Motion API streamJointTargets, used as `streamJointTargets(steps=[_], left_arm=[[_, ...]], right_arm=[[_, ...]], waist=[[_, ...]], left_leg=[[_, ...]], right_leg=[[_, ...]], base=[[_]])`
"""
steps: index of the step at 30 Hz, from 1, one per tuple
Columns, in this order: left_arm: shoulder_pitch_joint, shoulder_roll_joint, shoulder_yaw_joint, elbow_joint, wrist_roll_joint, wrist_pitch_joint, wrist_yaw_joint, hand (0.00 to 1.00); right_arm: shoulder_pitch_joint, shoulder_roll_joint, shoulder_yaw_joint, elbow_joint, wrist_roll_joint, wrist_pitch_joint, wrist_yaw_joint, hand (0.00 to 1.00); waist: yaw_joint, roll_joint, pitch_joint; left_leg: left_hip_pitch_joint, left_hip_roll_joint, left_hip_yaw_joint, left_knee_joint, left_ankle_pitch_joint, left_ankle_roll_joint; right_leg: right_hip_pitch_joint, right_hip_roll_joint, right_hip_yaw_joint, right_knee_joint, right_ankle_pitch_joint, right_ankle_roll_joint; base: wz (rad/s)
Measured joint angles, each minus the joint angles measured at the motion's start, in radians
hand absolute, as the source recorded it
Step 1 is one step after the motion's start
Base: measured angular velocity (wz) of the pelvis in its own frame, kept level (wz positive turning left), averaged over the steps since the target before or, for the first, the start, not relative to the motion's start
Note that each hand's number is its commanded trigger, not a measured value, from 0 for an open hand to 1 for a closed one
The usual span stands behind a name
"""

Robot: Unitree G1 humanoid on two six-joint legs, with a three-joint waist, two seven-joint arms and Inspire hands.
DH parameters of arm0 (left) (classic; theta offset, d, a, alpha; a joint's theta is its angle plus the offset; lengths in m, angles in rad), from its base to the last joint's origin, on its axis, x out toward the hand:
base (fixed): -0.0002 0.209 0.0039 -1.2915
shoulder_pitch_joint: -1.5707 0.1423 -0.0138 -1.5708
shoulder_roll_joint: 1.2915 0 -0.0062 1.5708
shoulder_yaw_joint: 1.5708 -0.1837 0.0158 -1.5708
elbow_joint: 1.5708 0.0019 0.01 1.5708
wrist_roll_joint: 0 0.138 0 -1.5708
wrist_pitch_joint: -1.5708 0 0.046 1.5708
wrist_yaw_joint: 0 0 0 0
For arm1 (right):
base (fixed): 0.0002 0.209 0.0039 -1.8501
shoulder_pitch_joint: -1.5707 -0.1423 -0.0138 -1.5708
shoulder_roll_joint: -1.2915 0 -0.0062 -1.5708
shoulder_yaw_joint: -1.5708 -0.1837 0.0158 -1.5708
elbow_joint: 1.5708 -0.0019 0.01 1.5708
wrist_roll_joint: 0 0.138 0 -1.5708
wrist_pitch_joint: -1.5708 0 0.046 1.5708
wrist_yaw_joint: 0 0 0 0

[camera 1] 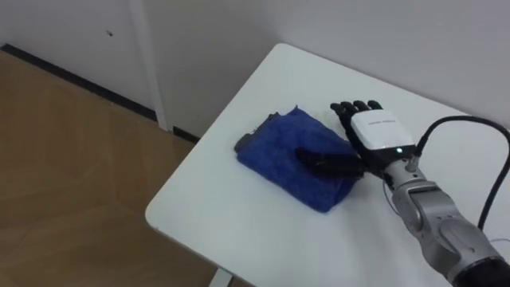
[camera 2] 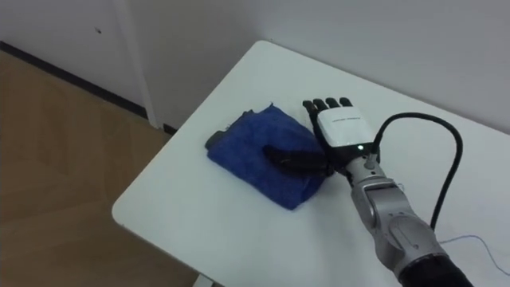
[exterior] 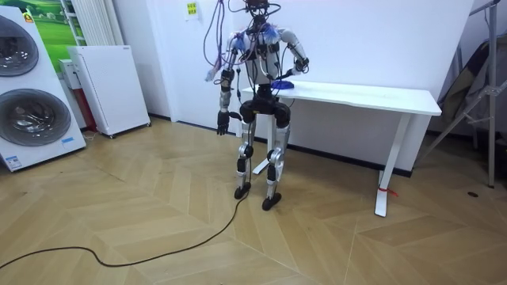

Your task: Wipe table

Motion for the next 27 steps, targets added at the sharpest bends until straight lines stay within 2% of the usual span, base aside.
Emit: streamJointTargets(steps=[3, 6, 7, 9, 10, 11, 12, 13, 14, 15, 16, 18, 19, 20, 24, 26, 27], left_arm=[[0.007, 0.0, 0.0, -0.012, 0.0, 0.003, -0.011, 0.0], [0.008, 0.0, 0.0, -0.022, -0.001, 0.008, -0.014, 0.0], [0.008, 0.0, 0.0, -0.024, 0.0, 0.008, -0.014, 0.0], [0.007, 0.0, -0.003, -0.024, 0.0, 0.011, -0.015, 0.0], [0.004, 0.006, 0.0, -0.03, -0.001, 0.01, -0.013, 0.0], [0.008, 0.014, 0.02, -0.03, 0.004, 0.01, -0.012, 0.0], [0.012, 0.008, 0.03, -0.014, 0.007, 0.014, -0.011, 0.0], [0.022, 0.013, 0.03, -0.002, 0.006, 0.023, -0.012, 0.0], [0.022, 0.013, 0.027, 0.0, 0.005, 0.028, -0.017, 0.0], [0.022, 0.013, 0.026, -0.004, 0.005, 0.029, -0.018, 0.0], [0.023, 0.015, 0.027, -0.016, 0.004, 0.031, -0.019, 0.0], [0.023, 0.017, 0.023, -0.04, 0.002, 0.047, -0.019, 0.0], [0.022, 0.017, 0.018, -0.044, 0.002, 0.054, -0.019, 0.0], [0.022, 0.017, 0.01, -0.043, -0.003, 0.06, -0.019, 0.0], [0.02, 0.028, 0.007, -0.041, -0.002, 0.069, -0.019, 0.0], [0.009, 0.03, 0.007, -0.033, -0.003, 0.069, -0.028, 0.0], [0.008, 0.031, 0.007, -0.033, -0.002, 0.069, -0.028, 0.0]], right_arm=[[-0.013, 0.0, 0.0, 0.024, 0.022, 0.003, -0.03, 0.0], [-0.013, 0.0, 0.0, 0.026, 0.03, 0.002, -0.035, 0.0], [-0.013, 0.0, 0.0, 0.026, 0.03, 0.002, -0.038, 0.0], [-0.013, -0.001, 0.0, 0.032, 0.038, 0.001, -0.041, 0.0], [-0.017, 0.002, -0.002, 0.033, 0.046, -0.007, -0.043, 0.0], [-0.046, 0.001, 0.002, 0.013, 0.036, -0.021, -0.043, 0.0], [-0.049, -0.001, 0.005, -0.003, 0.03, -0.019, -0.047, 0.0], [-0.048, 0.001, 0.012, -0.018, 0.028, -0.013, -0.057, 0.0], [-0.047, -0.001, 0.013, -0.016, 0.028, 0.004, -0.056, 0.0], [-0.047, -0.001, 0.012, -0.016, 0.028, 0.015, -0.056, 0.0], [-0.048, 0.0, 0.012, -0.016, 0.029, 0.026, -0.056, 0.0], [-0.048, -0.001, 0.013, -0.016, 0.031, 0.025, -0.052, 0.0], [-0.048, 0.0, 0.018, -0.017, 0.03, 0.024, -0.044, 0.0], [-0.048, 0.0, 0.025, -0.018, 0.03, 0.023, -0.036, 0.0], [-0.047, 0.001, 0.059, -0.017, 0.004, 0.031, 0.0, 0.0], [-0.031, 0.002, 0.066, -0.018, -0.01, 0.031, 0.023, 0.0], [-0.024, 0.002, 0.066, -0.018, -0.01, 0.033, 0.026, 0.0]], waist=[[0.003, 0.0, -0.0004], [0.014, 0.001, -0.0016], [0.017, 0.003, -0.0029], [0.018, 0.014, -0.0076], [0.028, 0.031, -0.0048], [0.045, 0.014, -0.0076], [0.042, 0.024, -0.0108], [0.006, 0.024, -0.0112], [-0.015, 0.025, -0.011], [-0.016, 0.025, -0.0103], [-0.015, 0.019, -0.0082], [-0.003, 0.009, -0.0082], [0.009, 0.002, -0.0112], [0.024, -0.001, -0.0096], [0.03, 0.004, -0.0048], [0.035, 0.012, 0.0], [0.041, 0.012, -0.0001]], left_leg=[[0.001, 0.0, -0.006, 0.0, 0.0, 0.0], [0.003, 0.0, -0.029, 0.0, 0.0, 0.0], [0.006, 0.001, -0.05, 0.0, 0.0, 0.0], [0.029, 0.011, -0.119, -0.017, 0.009, 0.009], [0.04, 0.042, -0.221, -0.02, 0.013, 0.011], [0.029, 0.052, -0.258, -0.021, 0.008, 0.004], [0.023, 0.071, -0.253, -0.021, -0.002, -0.018], [0.019, 0.072, -0.194, -0.022, 0.0, -0.049], [0.023, 0.072, -0.132, -0.035, 0.004, -0.055], [0.023, 0.07, -0.108, -0.047, 0.008, -0.05], [0.021, 0.065, -0.064, -0.056, 0.02, -0.027], [0.03, 0.054, -0.055, -0.051, 0.027, -0.018], [0.031, 0.048, -0.055, -0.051, 0.027, -0.018], [0.035, 0.04, -0.055, -0.05, 0.027, -0.016], [0.031, 0.027, -0.049, -0.047, 0.026, 0.001], [0.017, 0.017, -0.048, -0.035, 0.023, 0.005], [0.016, 0.015, -0.047, -0.034, 0.023, 0.006]], right_leg=[[0.0, 0.0, -0.002, 0.001, 0.0, 0.0], [-0.003, 0.001, -0.007, 0.009, 0.0, 0.0], [-0.005, 0.0, -0.015, 0.021, 0.0, 0.0], [-0.042, -0.004, -0.039, 0.118, -0.006, 0.008], [-0.11, 0.015, 0.006, 0.152, -0.038, 0.021], [-0.198, 0.039, 0.06, 0.05, 0.007, -0.024], [-0.208, 0.047, 0.029, 0.061, 0.066, -0.064], [-0.186, 0.046, -0.021, 0.059, 0.083, -0.063], [-0.159, 0.045, -0.023, 0.052, 0.083, -0.063], [-0.149, 0.046, -0.017, 0.051, 0.082, -0.062], [-0.135, 0.046, -0.012, 0.051, 0.081, -0.06], [-0.124, 0.044, -0.001, 0.037, 0.079, -0.053], [-0.116, 0.045, 0.0, 0.021, 0.081, -0.048], [-0.103, 0.045, -0.004, 0.004, 0.083, -0.045], [-0.089, 0.033, -0.011, -0.002, 0.075, -0.027], [-0.09, 0.027, -0.003, 0.0, 0.07, -0.025], [-0.091, 0.027, 0.004, 0.0, 0.068, -0.025]], base=[[0.0], [-0.01], [0.0], [-0.09], [-0.7], [-0.75], [-0.36], [0.33], [0.49], [0.38], [0.29], [0.21], [0.0], [0.0], [0.15], [0.11], [0.04]])
